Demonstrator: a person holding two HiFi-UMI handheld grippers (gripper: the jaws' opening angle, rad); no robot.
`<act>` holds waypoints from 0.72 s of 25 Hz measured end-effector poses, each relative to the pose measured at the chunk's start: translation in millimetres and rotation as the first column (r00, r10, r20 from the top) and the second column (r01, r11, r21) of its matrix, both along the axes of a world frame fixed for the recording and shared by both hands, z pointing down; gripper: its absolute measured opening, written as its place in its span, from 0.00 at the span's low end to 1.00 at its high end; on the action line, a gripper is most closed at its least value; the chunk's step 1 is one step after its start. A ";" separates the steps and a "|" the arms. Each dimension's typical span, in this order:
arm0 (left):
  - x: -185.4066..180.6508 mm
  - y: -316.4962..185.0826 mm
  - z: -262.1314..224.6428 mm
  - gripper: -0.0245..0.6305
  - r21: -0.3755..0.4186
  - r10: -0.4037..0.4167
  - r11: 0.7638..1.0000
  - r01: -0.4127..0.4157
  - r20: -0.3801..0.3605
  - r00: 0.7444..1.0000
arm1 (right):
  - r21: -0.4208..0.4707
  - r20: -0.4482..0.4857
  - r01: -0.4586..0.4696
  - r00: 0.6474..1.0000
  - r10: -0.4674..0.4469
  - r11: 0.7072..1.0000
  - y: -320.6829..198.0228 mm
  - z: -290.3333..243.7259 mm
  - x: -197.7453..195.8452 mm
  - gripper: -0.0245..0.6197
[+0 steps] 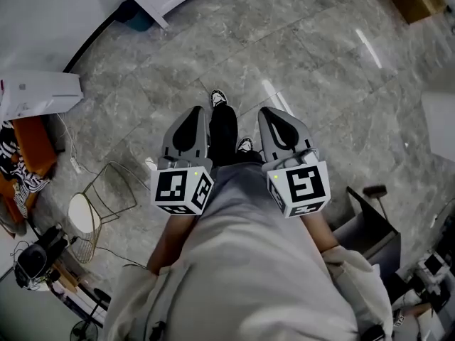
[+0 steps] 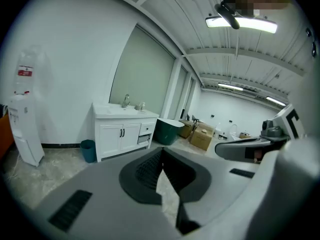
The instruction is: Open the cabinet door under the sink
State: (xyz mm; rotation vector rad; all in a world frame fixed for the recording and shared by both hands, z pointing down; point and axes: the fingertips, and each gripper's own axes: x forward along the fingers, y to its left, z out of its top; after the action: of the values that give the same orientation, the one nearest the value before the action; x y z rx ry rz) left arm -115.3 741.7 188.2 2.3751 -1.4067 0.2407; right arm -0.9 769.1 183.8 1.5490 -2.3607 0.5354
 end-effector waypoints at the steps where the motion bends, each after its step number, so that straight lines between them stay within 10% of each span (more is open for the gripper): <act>1: 2.0 -9.2 1.5 0.04 0.001 0.016 1.000 -0.016 0.006 1.000 | 0.010 0.000 0.000 1.000 0.000 1.000 -9.9 -1.2 -1.3 0.05; 14: -10.3 -154.6 -4.8 0.03 -0.006 0.049 0.999 -0.049 0.022 0.999 | -0.060 0.087 0.003 0.996 0.002 0.998 -147.6 -6.5 3.4 0.05; 18: -21.3 -192.8 -10.7 0.03 -0.046 0.060 0.997 -0.064 -0.081 0.995 | -0.042 0.072 -0.029 0.997 0.032 0.999 -189.1 -14.5 2.1 0.05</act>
State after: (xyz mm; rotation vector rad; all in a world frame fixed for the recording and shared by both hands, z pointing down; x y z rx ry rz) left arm -136.6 548.9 177.5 2.3641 -1.2782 0.1917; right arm 1.2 580.0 169.3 1.5755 -2.3669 0.6533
